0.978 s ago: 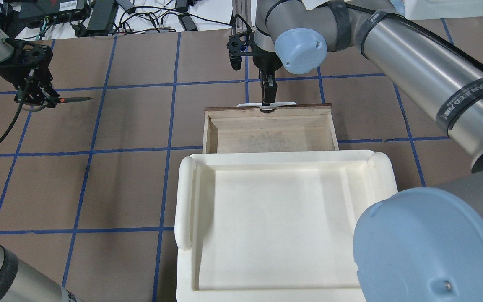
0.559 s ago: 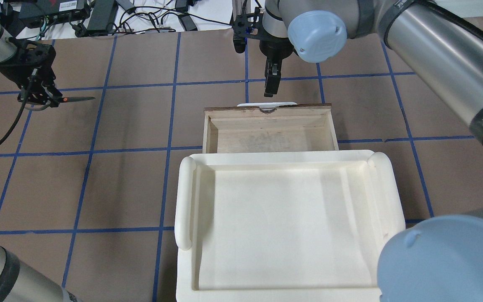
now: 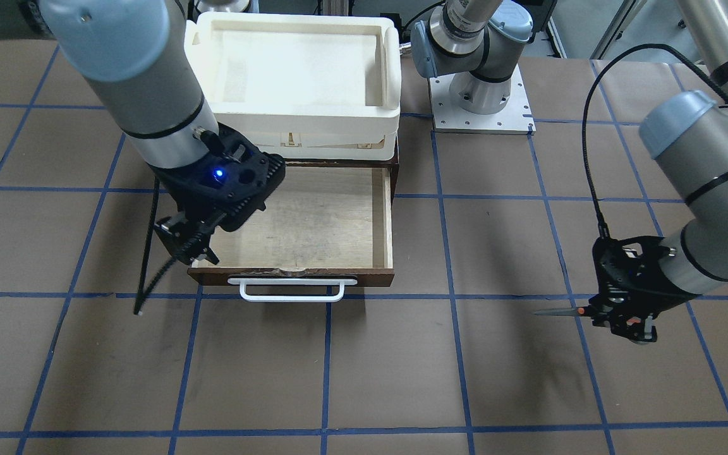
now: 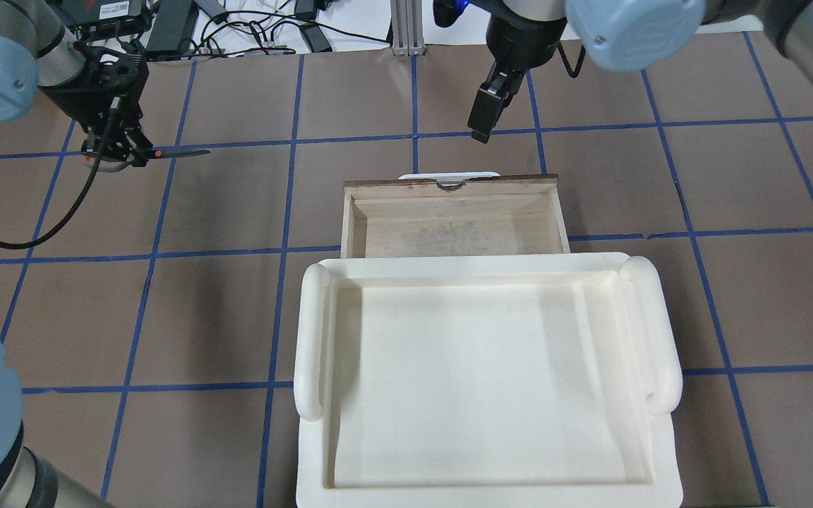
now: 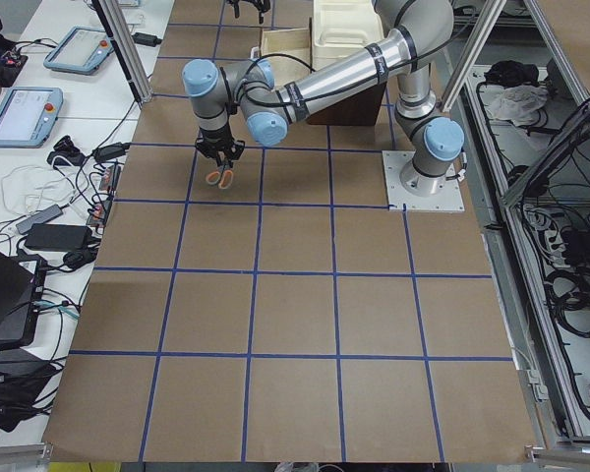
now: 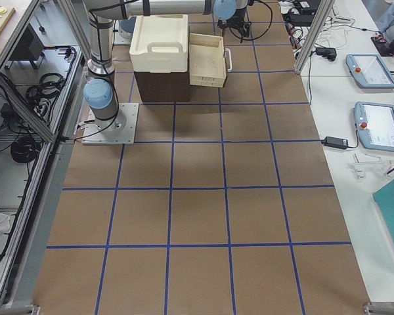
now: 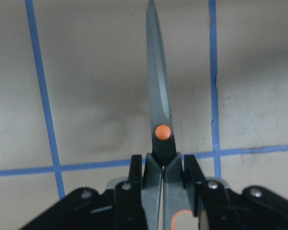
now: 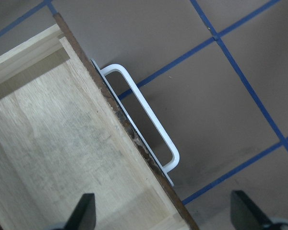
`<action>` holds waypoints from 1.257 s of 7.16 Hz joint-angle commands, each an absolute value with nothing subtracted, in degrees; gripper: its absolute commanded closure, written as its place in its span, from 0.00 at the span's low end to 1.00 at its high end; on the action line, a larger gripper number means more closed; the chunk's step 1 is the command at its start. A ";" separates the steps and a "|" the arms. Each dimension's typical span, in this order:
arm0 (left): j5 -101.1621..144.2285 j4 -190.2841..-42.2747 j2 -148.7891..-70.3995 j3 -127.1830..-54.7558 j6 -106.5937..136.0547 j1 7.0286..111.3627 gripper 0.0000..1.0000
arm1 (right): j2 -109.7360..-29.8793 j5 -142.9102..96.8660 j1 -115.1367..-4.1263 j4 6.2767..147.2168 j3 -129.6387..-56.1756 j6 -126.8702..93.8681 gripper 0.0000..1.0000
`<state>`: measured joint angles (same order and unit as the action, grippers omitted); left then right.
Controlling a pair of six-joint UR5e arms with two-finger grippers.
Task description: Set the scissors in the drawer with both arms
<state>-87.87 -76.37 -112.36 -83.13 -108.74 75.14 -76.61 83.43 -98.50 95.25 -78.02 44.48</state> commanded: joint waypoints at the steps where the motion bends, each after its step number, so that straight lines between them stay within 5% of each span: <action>1: -87.45 -76.46 -111.01 -83.14 -101.02 81.89 1.00 | -82.25 84.11 -96.86 94.66 -80.59 28.37 0.00; 9: -84.81 -76.99 -107.57 -86.04 -81.30 103.69 1.00 | -89.38 85.69 -92.99 89.30 -83.67 3.98 0.00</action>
